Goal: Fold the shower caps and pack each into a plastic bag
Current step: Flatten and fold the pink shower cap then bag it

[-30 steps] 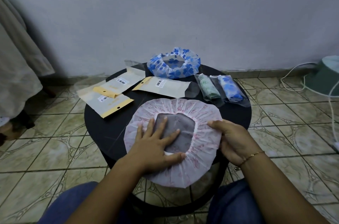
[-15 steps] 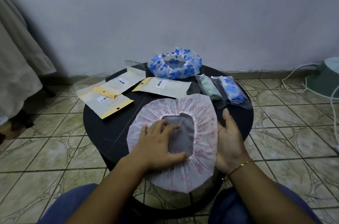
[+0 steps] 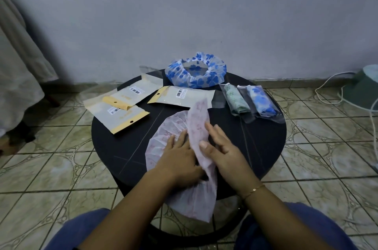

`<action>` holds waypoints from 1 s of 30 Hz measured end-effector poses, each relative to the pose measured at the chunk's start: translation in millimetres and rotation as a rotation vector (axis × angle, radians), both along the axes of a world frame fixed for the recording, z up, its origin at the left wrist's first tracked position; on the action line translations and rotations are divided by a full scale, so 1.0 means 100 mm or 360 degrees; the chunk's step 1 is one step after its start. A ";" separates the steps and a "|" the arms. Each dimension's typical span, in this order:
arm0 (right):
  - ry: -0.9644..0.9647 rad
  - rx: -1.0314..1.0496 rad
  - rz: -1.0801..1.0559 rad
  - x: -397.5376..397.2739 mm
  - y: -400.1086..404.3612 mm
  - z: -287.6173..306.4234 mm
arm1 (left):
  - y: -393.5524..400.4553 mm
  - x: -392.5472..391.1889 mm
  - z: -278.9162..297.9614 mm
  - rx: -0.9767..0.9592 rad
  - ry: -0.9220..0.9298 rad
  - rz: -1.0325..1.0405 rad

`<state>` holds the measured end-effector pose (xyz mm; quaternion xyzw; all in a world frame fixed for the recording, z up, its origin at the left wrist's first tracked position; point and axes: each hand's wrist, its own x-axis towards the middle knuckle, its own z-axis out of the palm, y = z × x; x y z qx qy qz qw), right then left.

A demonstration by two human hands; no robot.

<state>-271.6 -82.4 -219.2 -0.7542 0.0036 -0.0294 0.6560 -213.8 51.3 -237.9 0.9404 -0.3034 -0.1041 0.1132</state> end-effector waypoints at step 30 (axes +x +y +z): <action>0.0213 -0.1929 0.0367 0.26 0.39 -0.19 | 0.68 0.32 0.23 -0.1197 0.0560 0.1218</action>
